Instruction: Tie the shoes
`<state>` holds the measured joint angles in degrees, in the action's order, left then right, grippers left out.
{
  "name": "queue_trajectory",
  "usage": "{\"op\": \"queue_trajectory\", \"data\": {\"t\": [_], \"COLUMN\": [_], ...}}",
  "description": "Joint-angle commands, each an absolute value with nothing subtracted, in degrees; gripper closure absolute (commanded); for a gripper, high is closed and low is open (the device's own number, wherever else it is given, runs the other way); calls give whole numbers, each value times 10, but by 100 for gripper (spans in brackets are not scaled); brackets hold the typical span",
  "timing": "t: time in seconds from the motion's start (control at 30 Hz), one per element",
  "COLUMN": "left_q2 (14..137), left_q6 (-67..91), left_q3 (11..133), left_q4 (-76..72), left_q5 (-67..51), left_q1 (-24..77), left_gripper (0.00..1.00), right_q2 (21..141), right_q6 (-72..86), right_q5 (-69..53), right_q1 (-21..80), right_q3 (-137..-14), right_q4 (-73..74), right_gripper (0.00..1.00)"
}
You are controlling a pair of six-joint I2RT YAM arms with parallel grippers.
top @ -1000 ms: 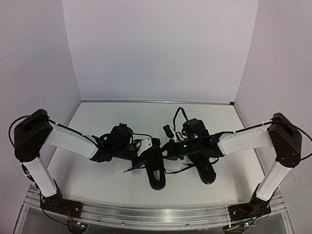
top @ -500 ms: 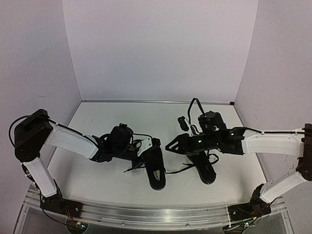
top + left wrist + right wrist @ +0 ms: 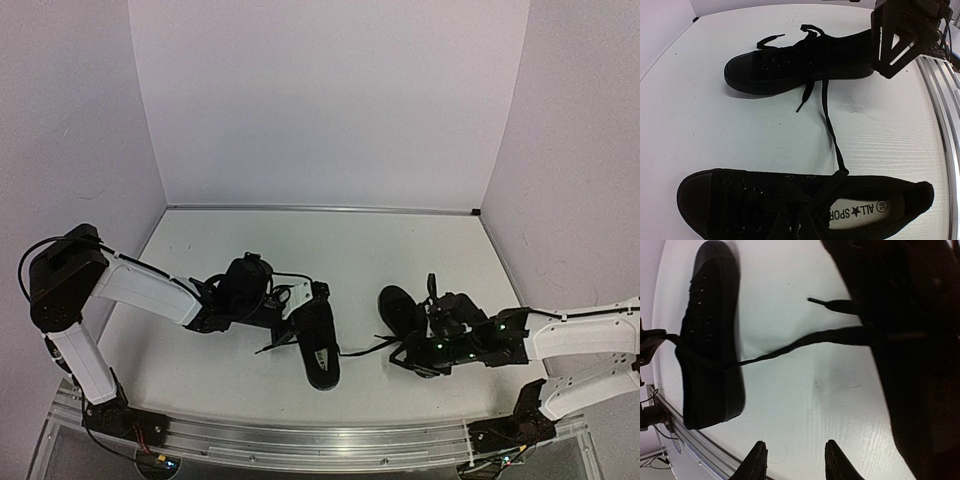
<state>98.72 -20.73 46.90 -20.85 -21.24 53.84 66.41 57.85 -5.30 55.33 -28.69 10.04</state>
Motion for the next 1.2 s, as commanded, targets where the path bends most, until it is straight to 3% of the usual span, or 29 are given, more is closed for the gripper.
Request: {"op": "queue_trajectory", "data": {"t": [0.0,0.53,1.17], "left_q2": [988,985,992], "left_q6": [-202,-206,-203], "left_q3": [474,479,483], "left_q4": [-244,-242,-246], "left_q5": [-210,-208,-210], "left_q1": [541,541,541], "left_gripper": [100,100,100], "right_q2": [651,733,836], "right_q6": [664,718,745], "right_q5": [76,157,191], "right_q1": [570,582,581], "right_q3": [-270,-271,-302], "right_q4": [39,-52,-120], "right_gripper": [66,63,71]}}
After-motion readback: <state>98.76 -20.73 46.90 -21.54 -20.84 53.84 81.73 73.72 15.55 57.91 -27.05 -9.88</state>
